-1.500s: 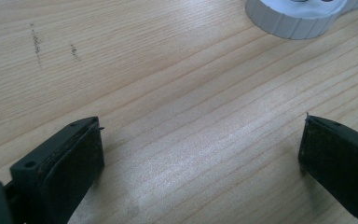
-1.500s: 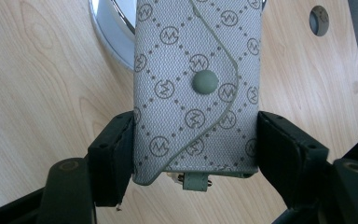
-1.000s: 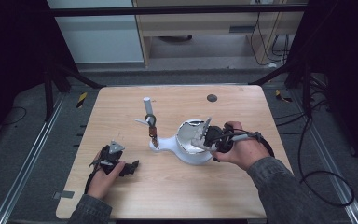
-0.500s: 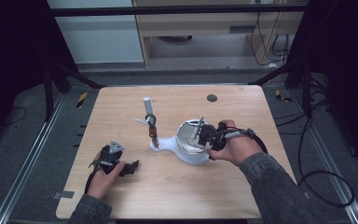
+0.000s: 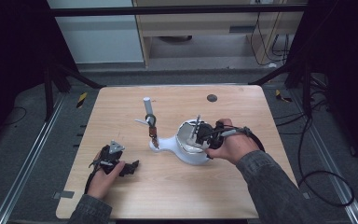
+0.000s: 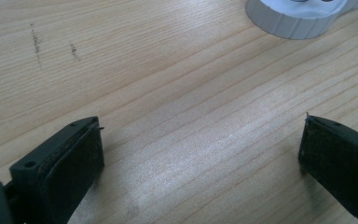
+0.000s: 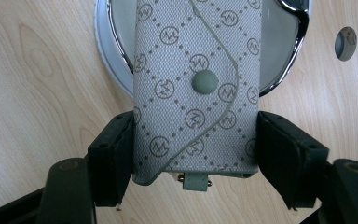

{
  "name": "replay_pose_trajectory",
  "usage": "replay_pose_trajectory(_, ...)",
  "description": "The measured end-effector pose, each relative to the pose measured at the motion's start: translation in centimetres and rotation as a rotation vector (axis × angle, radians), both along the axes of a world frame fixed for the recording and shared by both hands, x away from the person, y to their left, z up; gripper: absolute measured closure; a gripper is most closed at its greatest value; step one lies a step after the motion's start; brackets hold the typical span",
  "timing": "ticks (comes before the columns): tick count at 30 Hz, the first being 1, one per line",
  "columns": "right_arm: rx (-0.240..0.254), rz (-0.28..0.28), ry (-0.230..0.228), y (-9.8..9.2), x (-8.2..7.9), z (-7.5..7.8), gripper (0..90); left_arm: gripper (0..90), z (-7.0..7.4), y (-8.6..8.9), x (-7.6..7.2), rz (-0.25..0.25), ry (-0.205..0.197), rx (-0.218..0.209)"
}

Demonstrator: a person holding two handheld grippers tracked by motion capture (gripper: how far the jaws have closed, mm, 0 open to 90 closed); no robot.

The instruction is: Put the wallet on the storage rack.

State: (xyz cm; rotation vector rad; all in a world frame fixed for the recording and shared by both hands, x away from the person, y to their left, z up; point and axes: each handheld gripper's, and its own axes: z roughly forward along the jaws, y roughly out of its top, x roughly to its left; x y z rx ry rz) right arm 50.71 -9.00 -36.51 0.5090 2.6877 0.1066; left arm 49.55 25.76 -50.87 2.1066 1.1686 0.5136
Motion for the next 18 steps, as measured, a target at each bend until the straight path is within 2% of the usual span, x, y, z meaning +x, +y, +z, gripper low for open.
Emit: replay_pose_trajectory(18,-0.015,-0.007,0.020,0.79,0.93,-0.69,31.0,0.0,0.00,0.00,0.01,-0.001,0.000,0.000)
